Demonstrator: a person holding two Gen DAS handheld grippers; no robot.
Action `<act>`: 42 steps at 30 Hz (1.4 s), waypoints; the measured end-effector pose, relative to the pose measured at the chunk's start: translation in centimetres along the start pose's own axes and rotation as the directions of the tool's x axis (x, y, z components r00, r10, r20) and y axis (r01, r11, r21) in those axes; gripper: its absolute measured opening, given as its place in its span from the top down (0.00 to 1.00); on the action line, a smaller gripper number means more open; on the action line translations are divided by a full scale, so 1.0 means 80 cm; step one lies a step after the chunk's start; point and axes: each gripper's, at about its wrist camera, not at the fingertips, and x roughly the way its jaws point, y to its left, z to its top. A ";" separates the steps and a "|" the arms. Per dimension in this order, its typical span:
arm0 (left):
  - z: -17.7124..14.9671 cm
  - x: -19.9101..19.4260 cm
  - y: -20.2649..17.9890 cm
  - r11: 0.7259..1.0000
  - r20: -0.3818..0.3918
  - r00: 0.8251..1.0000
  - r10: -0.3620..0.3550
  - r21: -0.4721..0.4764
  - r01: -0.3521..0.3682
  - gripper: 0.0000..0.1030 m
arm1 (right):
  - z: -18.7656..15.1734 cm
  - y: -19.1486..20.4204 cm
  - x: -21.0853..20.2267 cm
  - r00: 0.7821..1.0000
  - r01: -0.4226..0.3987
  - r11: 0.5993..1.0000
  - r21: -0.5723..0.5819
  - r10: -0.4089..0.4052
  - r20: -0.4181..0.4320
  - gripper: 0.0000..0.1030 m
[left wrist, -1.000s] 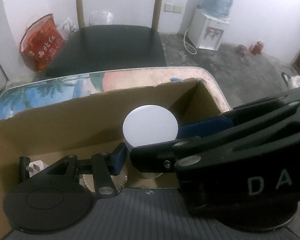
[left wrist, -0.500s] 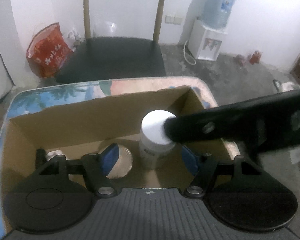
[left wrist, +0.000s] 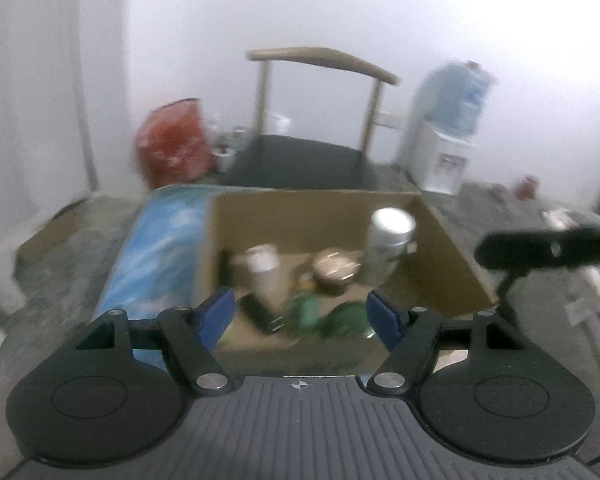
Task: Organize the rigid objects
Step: 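Lower the pill bottle into the box and open the right gripper, then withdraw the right gripper and move it to the clear glass cup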
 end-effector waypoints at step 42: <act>-0.145 0.076 0.142 0.992 -0.105 0.987 0.122 -0.007 -0.123 0.31 | -0.123 0.136 0.312 0.932 0.048 0.972 -0.229 -0.126 -0.341 0.27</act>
